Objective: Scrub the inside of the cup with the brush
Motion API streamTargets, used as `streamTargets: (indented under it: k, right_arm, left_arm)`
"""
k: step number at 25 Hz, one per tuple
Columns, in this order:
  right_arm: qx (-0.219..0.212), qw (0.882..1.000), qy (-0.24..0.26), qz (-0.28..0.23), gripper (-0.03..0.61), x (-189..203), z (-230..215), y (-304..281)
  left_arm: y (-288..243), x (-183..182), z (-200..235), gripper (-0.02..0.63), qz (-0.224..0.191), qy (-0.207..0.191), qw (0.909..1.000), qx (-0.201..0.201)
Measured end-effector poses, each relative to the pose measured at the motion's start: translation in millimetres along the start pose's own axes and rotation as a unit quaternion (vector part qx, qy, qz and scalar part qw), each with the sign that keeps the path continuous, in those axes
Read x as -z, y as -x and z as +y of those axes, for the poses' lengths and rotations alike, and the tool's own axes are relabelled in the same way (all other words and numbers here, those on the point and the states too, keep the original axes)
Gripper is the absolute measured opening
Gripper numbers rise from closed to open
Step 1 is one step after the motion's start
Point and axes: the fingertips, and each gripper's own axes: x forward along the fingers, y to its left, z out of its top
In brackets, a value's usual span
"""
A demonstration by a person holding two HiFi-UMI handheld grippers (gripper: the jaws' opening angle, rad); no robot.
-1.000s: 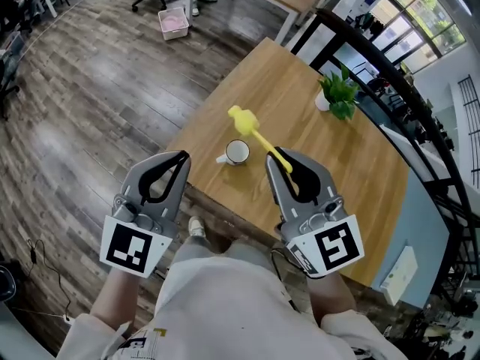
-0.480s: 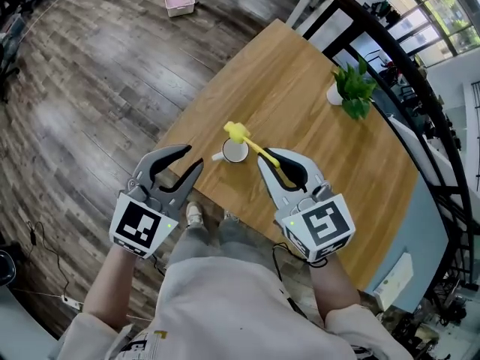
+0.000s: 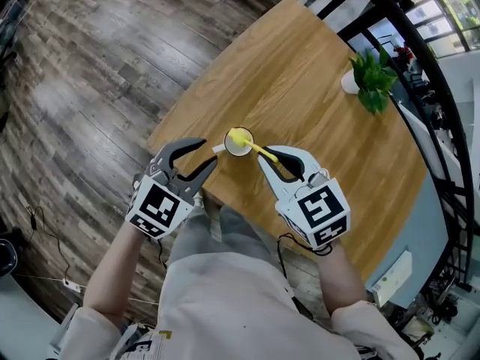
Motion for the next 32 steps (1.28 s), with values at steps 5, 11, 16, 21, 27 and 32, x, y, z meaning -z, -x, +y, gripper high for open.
streamTargets:
  k: [5,11,16,21,27,32]
  right_arm:
    - [-0.021,0.999,0.003,0.033,0.034,23,-5,-22]
    - [-0.030,0.998,-0.005,0.056,0.035,43,-17,-43]
    - [-0.045,0.996,-0.004,0.079,0.035,61,-16,-58]
    - [-0.057,0.994,0.000,0.096,0.035,75,-12,-72]
    - [-0.069,0.990,0.026,0.119,0.035,88,-9,-88]
    - [-0.083,0.985,0.061,0.141,0.035,93,-10,-97]
  left_arm:
    - [-34,34,-5,0.149,0.034,-0.008,0.9987,0.037]
    - [-67,72,-1,0.149,0.069,-0.003,0.9966,0.044]
    - [-86,95,-16,0.160,0.084,0.042,0.9915,0.090]
    - [-95,108,-18,0.160,0.091,0.033,0.9912,0.090]
    - [-106,120,-13,0.122,0.095,0.014,0.9923,0.077]
    - [-109,122,-12,0.075,0.096,-0.011,0.9920,0.081]
